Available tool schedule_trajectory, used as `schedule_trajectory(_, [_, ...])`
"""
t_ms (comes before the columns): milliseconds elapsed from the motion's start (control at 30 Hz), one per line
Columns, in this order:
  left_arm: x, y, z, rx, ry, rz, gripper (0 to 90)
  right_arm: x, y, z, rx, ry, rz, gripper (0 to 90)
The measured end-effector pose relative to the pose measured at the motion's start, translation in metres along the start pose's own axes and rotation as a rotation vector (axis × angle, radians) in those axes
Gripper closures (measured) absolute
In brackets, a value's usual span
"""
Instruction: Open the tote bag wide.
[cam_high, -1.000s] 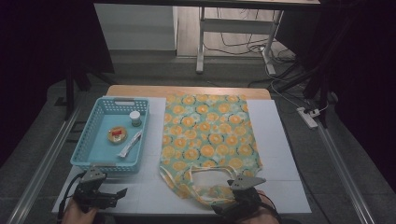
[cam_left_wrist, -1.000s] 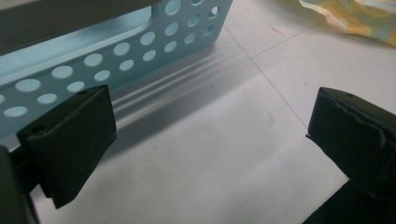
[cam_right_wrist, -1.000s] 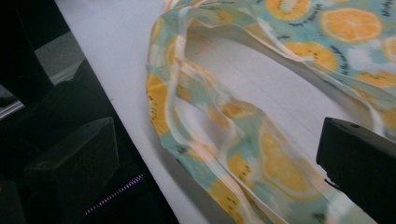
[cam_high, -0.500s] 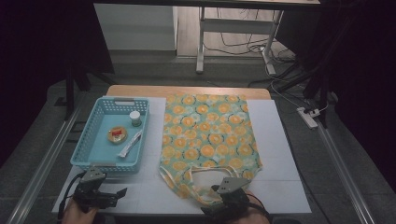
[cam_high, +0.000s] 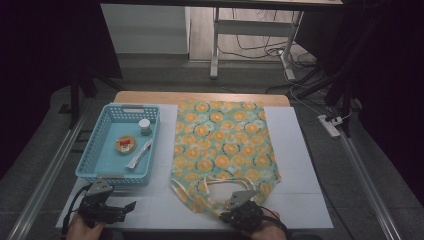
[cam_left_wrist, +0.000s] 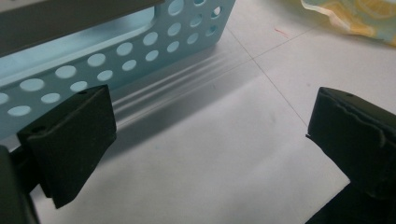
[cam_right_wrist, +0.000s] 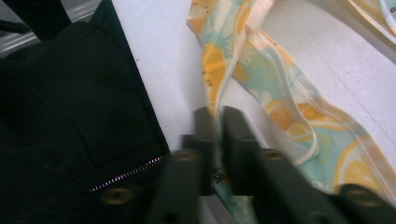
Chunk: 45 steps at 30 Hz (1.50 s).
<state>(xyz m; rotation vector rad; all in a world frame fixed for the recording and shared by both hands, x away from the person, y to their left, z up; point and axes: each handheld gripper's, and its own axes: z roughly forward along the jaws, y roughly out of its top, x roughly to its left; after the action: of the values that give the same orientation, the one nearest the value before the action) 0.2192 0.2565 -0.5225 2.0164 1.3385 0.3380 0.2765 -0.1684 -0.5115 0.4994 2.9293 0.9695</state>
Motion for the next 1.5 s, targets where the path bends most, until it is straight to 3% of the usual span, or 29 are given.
schedule_trajectory(233, [0.001,0.000,0.000,-0.002,-0.002,-0.004,1.4,-0.004,0.012,-0.012,-0.047,0.000,0.001,89.7])
schedule_trajectory(733, [0.001,0.000,-0.001,-0.005,-0.004,-0.010,1.4,-0.042,0.036,-0.037,-0.137,-0.016,0.048,89.7])
schedule_trajectory(1067, [0.002,0.000,-0.001,-0.006,-0.005,-0.016,1.5,-0.065,0.049,-0.048,-0.156,-0.054,0.057,89.7])
schedule_trajectory(1500, [0.002,0.000,-0.001,-0.007,-0.005,-0.020,1.7,-0.100,0.068,-0.046,-0.157,-0.087,0.087,89.7])
